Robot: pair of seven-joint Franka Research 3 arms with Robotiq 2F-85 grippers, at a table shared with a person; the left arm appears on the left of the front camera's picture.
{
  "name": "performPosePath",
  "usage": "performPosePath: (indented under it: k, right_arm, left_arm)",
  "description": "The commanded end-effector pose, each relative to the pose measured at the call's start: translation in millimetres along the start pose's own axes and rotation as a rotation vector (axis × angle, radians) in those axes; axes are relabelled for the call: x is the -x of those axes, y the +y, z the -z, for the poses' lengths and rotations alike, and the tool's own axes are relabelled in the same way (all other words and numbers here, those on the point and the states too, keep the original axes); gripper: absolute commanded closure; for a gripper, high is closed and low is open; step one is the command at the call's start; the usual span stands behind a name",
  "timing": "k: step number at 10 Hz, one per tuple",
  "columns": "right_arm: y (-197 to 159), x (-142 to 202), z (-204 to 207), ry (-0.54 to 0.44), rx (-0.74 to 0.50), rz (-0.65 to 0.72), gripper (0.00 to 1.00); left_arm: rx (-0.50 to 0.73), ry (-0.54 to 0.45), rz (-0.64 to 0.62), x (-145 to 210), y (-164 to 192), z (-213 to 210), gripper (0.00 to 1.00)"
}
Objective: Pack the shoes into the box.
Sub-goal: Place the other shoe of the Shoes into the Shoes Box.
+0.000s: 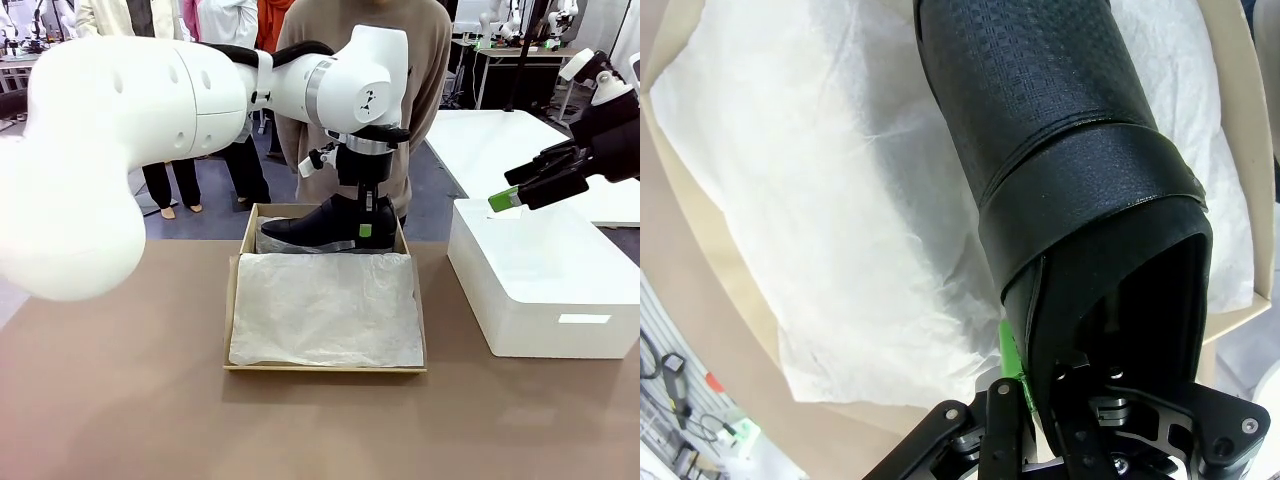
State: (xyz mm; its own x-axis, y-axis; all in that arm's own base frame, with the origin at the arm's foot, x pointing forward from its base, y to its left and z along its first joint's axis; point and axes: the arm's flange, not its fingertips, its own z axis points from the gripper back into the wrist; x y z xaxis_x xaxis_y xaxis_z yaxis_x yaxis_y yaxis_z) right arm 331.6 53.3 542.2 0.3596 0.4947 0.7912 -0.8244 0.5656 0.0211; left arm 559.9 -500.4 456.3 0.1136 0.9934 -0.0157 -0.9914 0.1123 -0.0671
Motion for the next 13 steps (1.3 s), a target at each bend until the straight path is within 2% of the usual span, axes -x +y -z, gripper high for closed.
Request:
performPosePath:
  k: [1,13]
  right_arm:
    - [-1.8,-0.6,1.3,-0.016,-0.012,-0.014,0.0]
    - [-1.8,-0.6,1.3,-0.016,-0.012,-0.014,0.0]
  left_arm:
    - [0.012,-0.01,-0.065,6.3,2.2,-2.3,1.0]
    - [0.0,-0.034,-0.126,5.4,10.1,20.3,1.0]
